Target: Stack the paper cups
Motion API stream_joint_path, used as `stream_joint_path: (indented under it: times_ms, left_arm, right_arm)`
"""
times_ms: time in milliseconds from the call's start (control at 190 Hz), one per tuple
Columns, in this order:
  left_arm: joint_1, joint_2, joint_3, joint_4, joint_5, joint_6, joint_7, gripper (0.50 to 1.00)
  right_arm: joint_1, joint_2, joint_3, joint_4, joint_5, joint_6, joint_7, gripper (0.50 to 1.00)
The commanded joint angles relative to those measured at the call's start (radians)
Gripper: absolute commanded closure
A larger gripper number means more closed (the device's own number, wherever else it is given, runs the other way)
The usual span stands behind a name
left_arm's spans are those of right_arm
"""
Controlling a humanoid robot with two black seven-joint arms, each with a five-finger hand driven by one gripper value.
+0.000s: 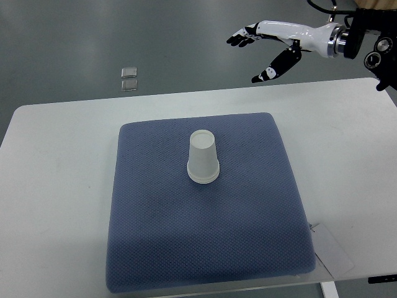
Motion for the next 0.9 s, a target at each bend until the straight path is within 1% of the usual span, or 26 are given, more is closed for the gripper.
stream_joint_path:
  times_ms: [0, 63, 111, 153, 253, 264, 332, 374, 417, 422, 427, 432, 454, 575, 675, 817, 897]
  left_arm:
    - [0.000, 0.000, 0.000, 0.000, 0.000, 0.000, 0.001, 0.500]
    - [0.000, 0.000, 0.000, 0.000, 0.000, 0.000, 0.000, 0.500]
    - [0.000, 0.000, 0.000, 0.000, 0.000, 0.000, 0.001, 0.500]
    - [0.000, 0.000, 0.000, 0.000, 0.000, 0.000, 0.001, 0.500]
    - [0.000, 0.000, 0.000, 0.000, 0.000, 0.000, 0.000, 0.500]
    - [0.000, 0.000, 0.000, 0.000, 0.000, 0.000, 0.000, 0.500]
    - [0.000, 0.000, 0.000, 0.000, 0.000, 0.000, 0.000, 0.500]
    - [0.000, 0.000, 0.000, 0.000, 0.000, 0.000, 0.000, 0.500]
    - [0.000, 0.000, 0.000, 0.000, 0.000, 0.000, 0.000, 0.500]
    - [0.000, 0.000, 0.000, 0.000, 0.000, 0.000, 0.000, 0.500]
    - [0.000, 0.000, 0.000, 0.000, 0.000, 0.000, 0.000, 0.500]
    - [0.000, 0.000, 0.000, 0.000, 0.000, 0.000, 0.000, 0.500]
    - [0.000, 0.000, 0.000, 0.000, 0.000, 0.000, 0.000, 0.500]
    - [0.000, 0.000, 0.000, 0.000, 0.000, 0.000, 0.000, 0.500]
    - [0.000, 0.000, 0.000, 0.000, 0.000, 0.000, 0.000, 0.500]
    - [0.000, 0.000, 0.000, 0.000, 0.000, 0.000, 0.000, 0.500]
    - [0.000, 0.000, 0.000, 0.000, 0.000, 0.000, 0.001, 0.500]
  right_arm:
    - [-0.089, 0.014, 0.102, -0.085, 0.124, -0.014, -0.044, 0.638]
    - [-0.142, 0.028, 0.156, -0.122, 0.191, -0.021, -0.081, 0.638]
    - [-0.192, 0.051, 0.221, -0.144, 0.265, -0.040, -0.126, 0.638]
    - [-0.223, 0.071, 0.264, -0.148, 0.314, -0.055, -0.150, 0.638]
    - [-0.324, 0.117, 0.399, -0.150, 0.467, -0.098, -0.238, 0.638]
    - [-0.324, 0.117, 0.399, -0.150, 0.468, -0.098, -0.238, 0.638]
    - [-0.361, 0.166, 0.481, -0.151, 0.540, -0.116, -0.299, 0.638]
    - [-0.381, 0.199, 0.525, -0.158, 0.566, -0.132, -0.319, 0.636]
    - [-0.398, 0.223, 0.557, -0.161, 0.578, -0.147, -0.322, 0.630]
    - [-0.404, 0.232, 0.568, -0.161, 0.581, -0.152, -0.322, 0.615]
    - [-0.404, 0.232, 0.568, -0.161, 0.581, -0.152, -0.322, 0.615]
    - [-0.409, 0.238, 0.579, -0.162, 0.584, -0.156, -0.322, 0.599]
    - [-0.419, 0.253, 0.600, -0.161, 0.586, -0.164, -0.321, 0.585]
    - [-0.456, 0.316, 0.682, -0.161, 0.586, -0.202, -0.313, 0.585]
    - [-0.481, 0.339, 0.697, -0.161, 0.587, -0.221, -0.311, 0.585]
    - [-0.507, 0.391, 0.699, -0.154, 0.589, -0.232, -0.308, 0.585]
    - [-0.510, 0.396, 0.699, -0.154, 0.589, -0.232, -0.305, 0.585]
